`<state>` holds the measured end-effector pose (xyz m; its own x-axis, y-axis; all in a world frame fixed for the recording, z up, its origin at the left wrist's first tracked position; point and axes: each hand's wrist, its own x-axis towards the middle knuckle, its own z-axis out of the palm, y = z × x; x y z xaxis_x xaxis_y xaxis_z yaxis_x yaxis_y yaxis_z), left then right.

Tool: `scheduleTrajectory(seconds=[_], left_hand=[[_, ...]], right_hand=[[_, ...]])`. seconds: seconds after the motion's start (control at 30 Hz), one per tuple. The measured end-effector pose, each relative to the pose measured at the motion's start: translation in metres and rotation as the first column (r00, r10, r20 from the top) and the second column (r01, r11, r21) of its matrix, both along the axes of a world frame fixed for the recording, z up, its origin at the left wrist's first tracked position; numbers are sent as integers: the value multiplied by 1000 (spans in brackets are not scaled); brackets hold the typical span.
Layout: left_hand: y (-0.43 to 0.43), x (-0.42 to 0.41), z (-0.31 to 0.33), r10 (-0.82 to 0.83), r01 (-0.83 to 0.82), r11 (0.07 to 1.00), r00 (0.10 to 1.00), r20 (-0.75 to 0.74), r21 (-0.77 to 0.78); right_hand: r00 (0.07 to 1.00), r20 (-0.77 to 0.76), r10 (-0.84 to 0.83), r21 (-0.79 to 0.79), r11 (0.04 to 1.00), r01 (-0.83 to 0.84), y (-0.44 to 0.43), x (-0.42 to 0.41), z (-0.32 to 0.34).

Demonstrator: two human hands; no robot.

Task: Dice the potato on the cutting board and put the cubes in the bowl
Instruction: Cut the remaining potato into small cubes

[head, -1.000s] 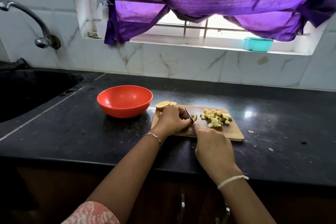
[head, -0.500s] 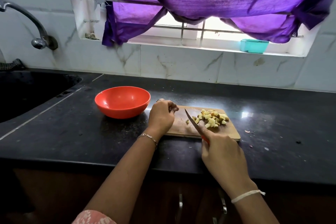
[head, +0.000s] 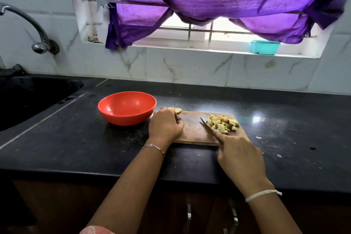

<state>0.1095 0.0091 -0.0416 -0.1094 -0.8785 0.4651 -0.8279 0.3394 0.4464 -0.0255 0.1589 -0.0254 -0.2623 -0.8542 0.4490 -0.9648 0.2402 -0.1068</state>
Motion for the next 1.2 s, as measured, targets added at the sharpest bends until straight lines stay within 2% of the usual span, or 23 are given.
scheduleTrajectory(seconds=[0.17,0.37,0.7,1.03,1.1,1.2], left_hand=[[3,1,2,-48,50,998,997,60,-30],[6,-7,1,-264,265,964,962,65,-7],[11,-10,4,-342,340,940,939,33,37],[12,-10,8,-337,334,936,942,2,112],[13,-10,8,-330,329,937,944,-14,114],[13,-11,7,-328,334,937,942,-68,106]], right_hand=[[998,66,-5,-20,1000,6,0,-5,-2],[980,182,77,-71,995,-65,2,4,-8],[989,131,73,-47,997,-67,6,10,-12],[994,-75,77,59,996,-73,-21,22,-9],[995,-62,82,61,995,-78,-24,22,-9],[996,45,81,0,997,-81,-17,19,-12]])
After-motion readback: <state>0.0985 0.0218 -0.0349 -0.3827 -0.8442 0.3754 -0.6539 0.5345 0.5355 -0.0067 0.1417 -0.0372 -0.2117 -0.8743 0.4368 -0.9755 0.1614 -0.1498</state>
